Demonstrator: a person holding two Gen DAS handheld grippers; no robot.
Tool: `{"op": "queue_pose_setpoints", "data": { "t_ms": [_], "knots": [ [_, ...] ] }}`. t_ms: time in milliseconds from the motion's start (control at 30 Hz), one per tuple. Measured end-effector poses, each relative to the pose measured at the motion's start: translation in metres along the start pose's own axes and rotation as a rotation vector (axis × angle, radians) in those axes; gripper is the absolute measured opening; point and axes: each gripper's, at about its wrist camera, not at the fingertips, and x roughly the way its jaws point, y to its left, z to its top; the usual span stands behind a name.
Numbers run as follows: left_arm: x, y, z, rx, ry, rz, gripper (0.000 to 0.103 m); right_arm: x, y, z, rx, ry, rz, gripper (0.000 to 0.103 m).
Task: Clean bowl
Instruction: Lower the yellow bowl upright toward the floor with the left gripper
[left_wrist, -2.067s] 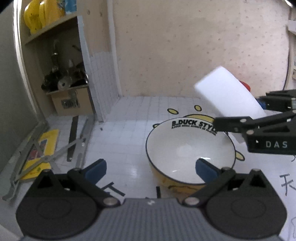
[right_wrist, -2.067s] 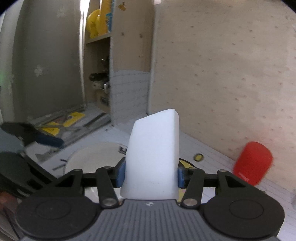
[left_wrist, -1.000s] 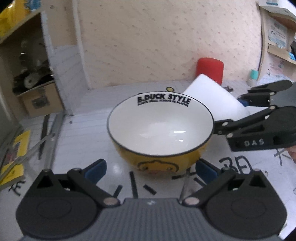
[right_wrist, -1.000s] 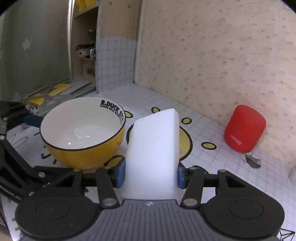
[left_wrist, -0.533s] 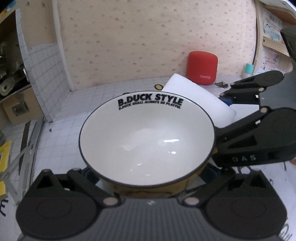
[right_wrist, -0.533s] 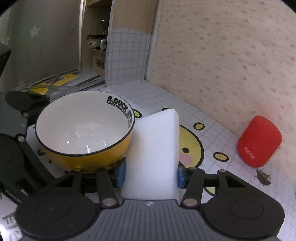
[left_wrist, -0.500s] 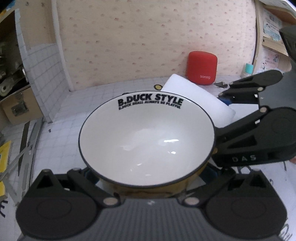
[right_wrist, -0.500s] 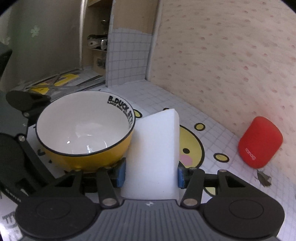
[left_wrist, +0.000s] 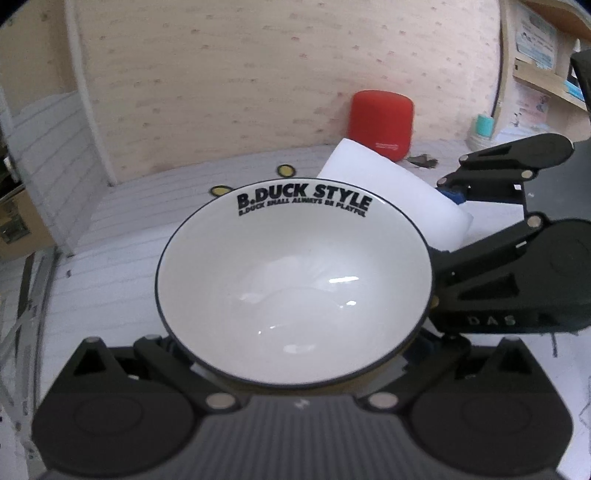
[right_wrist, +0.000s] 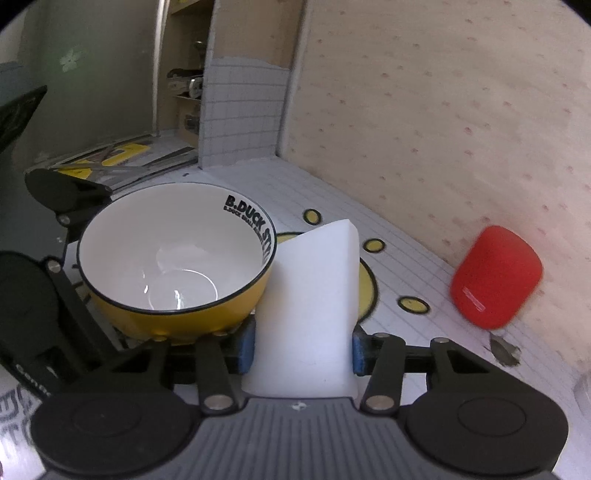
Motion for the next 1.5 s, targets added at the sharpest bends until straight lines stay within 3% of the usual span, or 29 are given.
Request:
{"op": "queue_pose_setpoints", "data": {
  "t_ms": [533,1500],
  "knots": [
    [0.018,-0.062,0.025,0.034,0.035,-0.054,0.103,-0.044,-0.039,-0.034,0.081,0.004,-0.079,0.044],
    [0.058,-0.173,0.060,0.113,0.024,-0.132,0.103,-0.101,-0.126,-0.092,0.232,0.035,-0.235,0.044]
  ]
}}
